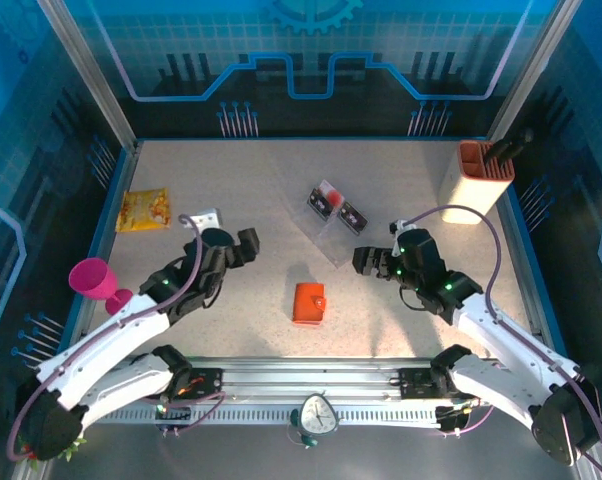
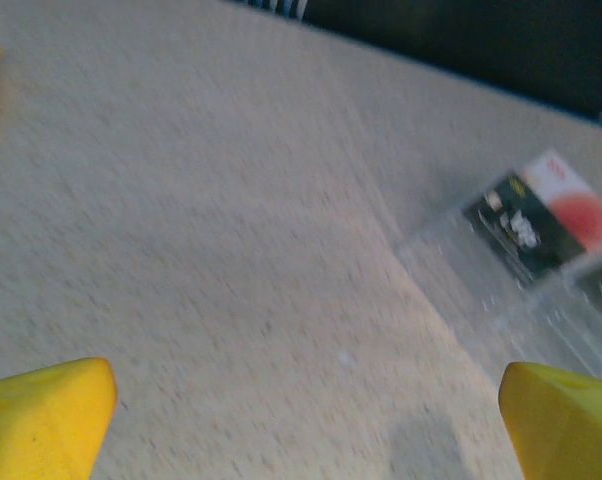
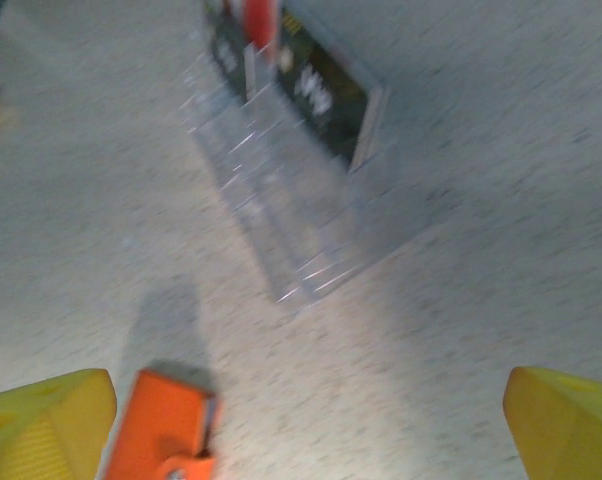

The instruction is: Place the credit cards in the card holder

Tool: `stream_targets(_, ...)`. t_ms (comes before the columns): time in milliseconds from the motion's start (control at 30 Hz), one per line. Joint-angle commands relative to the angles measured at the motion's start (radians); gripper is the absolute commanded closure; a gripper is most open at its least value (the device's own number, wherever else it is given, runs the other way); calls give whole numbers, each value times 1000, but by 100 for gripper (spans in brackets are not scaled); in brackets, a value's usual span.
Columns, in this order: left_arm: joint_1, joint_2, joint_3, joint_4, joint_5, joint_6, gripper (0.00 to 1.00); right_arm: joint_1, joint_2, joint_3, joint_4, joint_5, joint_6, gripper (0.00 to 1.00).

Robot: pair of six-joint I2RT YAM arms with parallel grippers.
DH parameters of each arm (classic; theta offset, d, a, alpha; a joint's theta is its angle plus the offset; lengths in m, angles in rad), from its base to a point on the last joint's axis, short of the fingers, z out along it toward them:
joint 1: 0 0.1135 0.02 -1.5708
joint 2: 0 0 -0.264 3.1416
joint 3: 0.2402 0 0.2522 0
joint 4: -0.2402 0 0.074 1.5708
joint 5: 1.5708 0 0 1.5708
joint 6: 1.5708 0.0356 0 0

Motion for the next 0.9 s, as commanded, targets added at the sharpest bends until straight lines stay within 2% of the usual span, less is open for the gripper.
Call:
stream_targets(0, 66, -61, -87, 229, -121, 197, 1, -24, -7, -1, 51, 240, -169, 0)
stream_targets(100, 153, -84, -166, 409, -139, 317, 1, -54, 2, -60, 209, 313, -286, 0)
stream_targets(167, 221, -69, -184, 448, -132, 360, 1, -79, 9, -109, 322, 346, -347, 0)
stream_targets(333, 383, 19, -234, 545, -76, 376, 1, -179, 79, -170, 518, 388, -419, 0)
stream_targets(433, 452, 95, -272, 624, -37, 362, 1, -235, 165, -156, 541, 385, -451, 0)
stream_targets(567, 483, 219, -339, 802, -11, 398, 1, -283, 261, -181, 678, 368, -494, 0)
stream_targets(633, 484, 284, -377, 935, 7, 422, 1, -306, 314, -224, 808, 338, -508, 0)
stream_targets(700, 487, 347, -409, 1100, 108, 478, 1, -328, 364, -268, 964, 292, -528, 0)
stream_targets(867, 491, 494, -384, 1200, 187, 542, 1, -384, 483, -336, 1281, 101, -576, 0)
